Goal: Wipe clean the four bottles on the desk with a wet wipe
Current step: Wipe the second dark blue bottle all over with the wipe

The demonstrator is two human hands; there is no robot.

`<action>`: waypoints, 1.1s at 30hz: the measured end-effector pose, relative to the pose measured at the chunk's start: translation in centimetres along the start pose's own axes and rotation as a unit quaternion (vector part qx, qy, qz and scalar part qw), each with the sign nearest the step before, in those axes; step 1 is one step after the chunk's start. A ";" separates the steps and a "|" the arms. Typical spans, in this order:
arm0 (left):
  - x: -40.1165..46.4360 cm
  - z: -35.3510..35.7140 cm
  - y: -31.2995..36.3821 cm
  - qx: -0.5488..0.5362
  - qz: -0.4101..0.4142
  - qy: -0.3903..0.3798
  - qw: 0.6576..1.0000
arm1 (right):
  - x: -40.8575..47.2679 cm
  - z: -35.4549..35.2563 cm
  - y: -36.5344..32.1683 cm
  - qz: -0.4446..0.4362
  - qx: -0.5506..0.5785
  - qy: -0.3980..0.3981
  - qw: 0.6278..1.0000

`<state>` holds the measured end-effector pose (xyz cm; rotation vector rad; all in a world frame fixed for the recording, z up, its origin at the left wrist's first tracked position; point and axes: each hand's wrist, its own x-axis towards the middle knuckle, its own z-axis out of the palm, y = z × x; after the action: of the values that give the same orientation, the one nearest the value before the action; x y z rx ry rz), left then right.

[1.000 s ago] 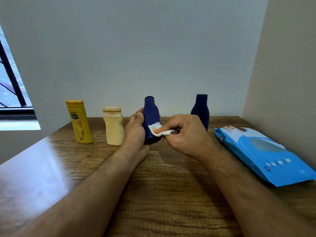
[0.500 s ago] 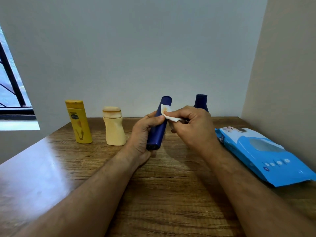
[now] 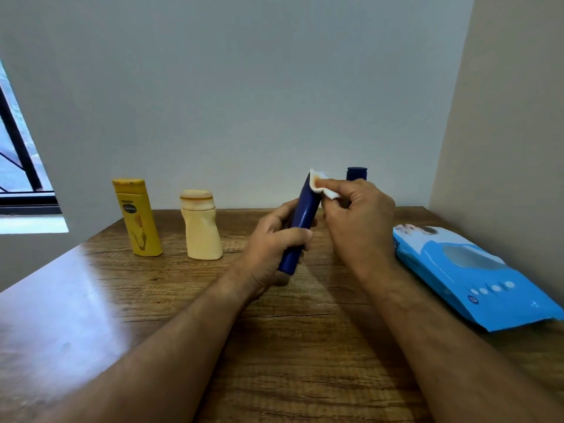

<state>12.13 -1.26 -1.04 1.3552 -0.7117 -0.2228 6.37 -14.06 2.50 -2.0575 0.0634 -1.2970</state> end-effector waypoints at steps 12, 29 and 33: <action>0.1 0.3 0.2 0.313 0.211 0.180 0.908 | -0.6 0.6 -0.5 -0.126 0.001 0.026 0.992; -0.4 0.8 1.2 0.042 0.123 0.074 0.989 | -0.5 0.2 -1.0 -0.065 0.106 0.053 0.991; -0.2 0.2 1.1 -0.045 0.081 0.055 0.994 | -0.7 0.5 -0.8 -0.093 0.096 0.021 0.991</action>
<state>11.58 -1.00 -0.08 1.2075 -0.7073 -0.0492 6.15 -12.95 2.24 -1.9069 -0.2301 -1.4008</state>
